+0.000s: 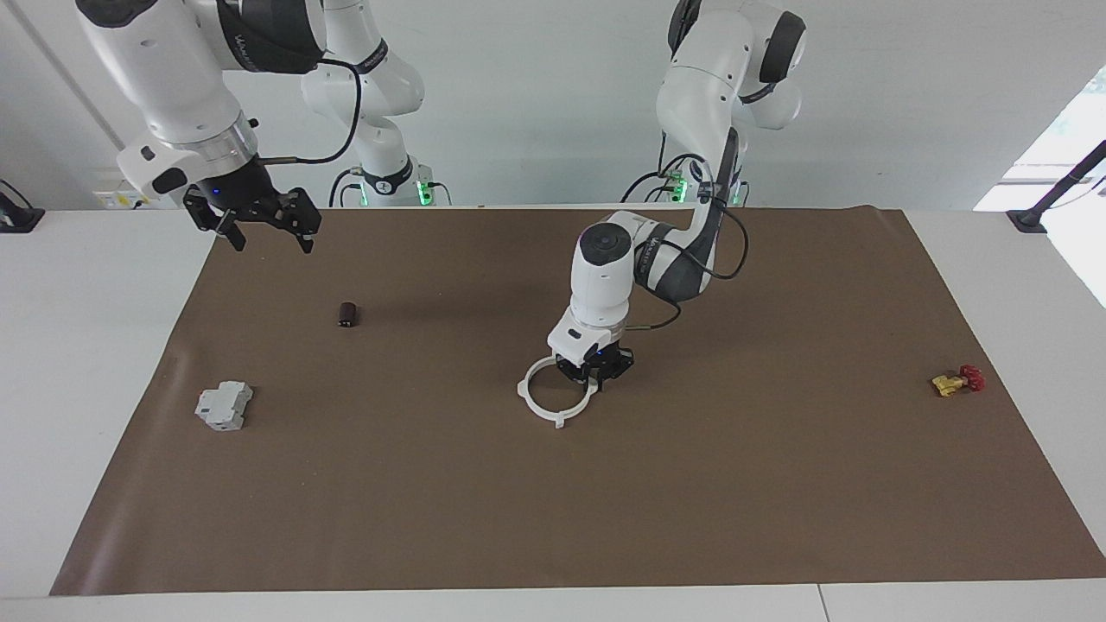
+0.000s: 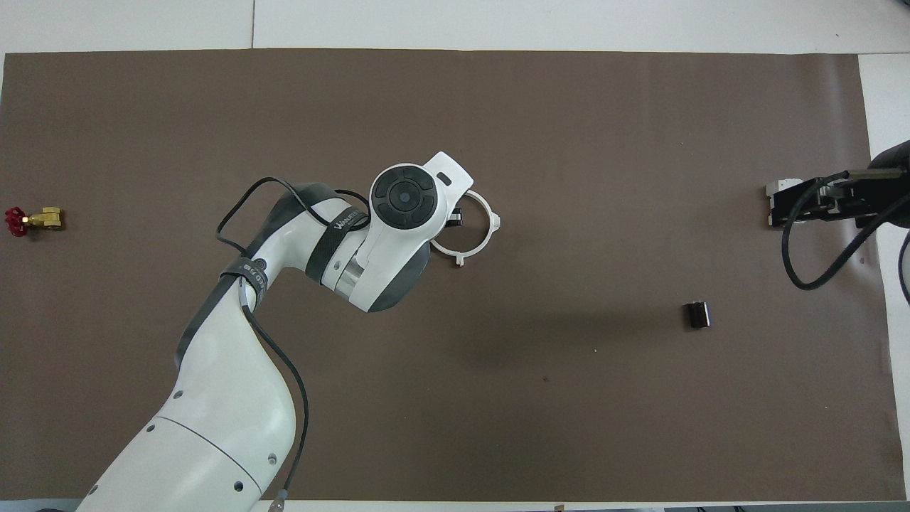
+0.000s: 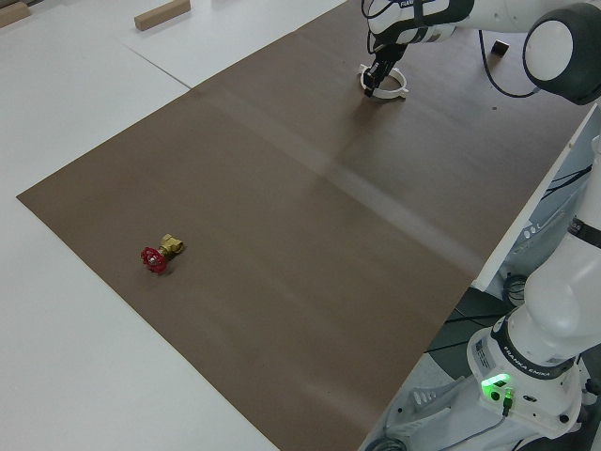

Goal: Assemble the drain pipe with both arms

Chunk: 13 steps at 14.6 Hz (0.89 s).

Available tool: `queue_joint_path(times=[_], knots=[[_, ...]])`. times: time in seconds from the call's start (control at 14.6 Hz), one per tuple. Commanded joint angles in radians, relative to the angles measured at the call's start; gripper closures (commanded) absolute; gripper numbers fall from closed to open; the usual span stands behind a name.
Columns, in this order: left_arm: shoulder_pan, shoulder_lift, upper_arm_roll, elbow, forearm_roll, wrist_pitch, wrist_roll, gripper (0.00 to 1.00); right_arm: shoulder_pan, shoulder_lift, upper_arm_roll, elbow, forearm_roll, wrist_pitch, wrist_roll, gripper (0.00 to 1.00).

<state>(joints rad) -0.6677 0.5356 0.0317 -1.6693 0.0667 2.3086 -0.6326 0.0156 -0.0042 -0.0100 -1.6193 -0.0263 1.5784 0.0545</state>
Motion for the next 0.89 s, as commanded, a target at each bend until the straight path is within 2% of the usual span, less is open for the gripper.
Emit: queue_joint_path(times=[0.0, 0.27, 0.48, 0.68, 0.82], knots=[[-0.003, -0.014, 0.007, -0.02, -0.008, 0.026, 0.002, 0.0, -0.01, -0.003, 0.002, 0.002, 0.003, 0.011, -0.022, 0.0], [-0.001, -0.022, 0.01, -0.018, -0.008, 0.008, 0.002, 0.0, -0.01, -0.003, 0.002, 0.002, 0.003, 0.011, -0.024, 0.0], [0.039, -0.078, 0.01, -0.046, -0.008, -0.038, 0.005, 0.0, -0.008, -0.003, 0.004, 0.002, 0.003, 0.011, -0.024, 0.0], [0.131, -0.25, 0.008, -0.199, -0.008, -0.038, 0.054, 0.0, -0.008, -0.003, 0.004, 0.002, 0.003, 0.011, -0.024, 0.0], [0.19, -0.345, 0.008, -0.277, -0.008, -0.043, 0.163, 0.0, -0.008, -0.005, 0.004, 0.002, 0.005, 0.008, -0.025, 0.0]])
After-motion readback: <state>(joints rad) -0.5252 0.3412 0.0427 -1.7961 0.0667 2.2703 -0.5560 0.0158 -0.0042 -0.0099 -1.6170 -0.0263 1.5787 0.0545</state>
